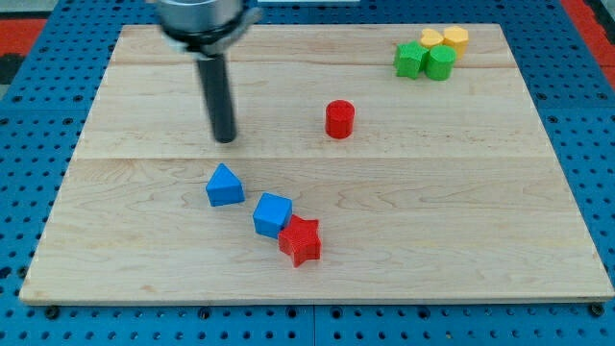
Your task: Move your arm right side of the red circle
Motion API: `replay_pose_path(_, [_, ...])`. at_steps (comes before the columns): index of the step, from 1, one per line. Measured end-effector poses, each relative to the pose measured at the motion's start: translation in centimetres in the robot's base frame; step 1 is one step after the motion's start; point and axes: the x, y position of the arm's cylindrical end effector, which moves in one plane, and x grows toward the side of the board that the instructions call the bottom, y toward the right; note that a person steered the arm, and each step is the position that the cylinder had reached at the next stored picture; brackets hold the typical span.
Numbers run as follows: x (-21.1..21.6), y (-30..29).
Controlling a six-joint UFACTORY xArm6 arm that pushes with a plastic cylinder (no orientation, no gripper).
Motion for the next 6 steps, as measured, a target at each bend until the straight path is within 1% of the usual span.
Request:
replay_pose_path(1, [6.4, -0.8])
replay_pose_path(2, [7.2, 3.1])
replay_pose_path(3, [1.9, 4.1])
replay_pose_path(4, [1.1, 8.3])
replay_pose_path(5, [1.3, 19.1])
replay_pose_path(6, [-3.2, 22.0])
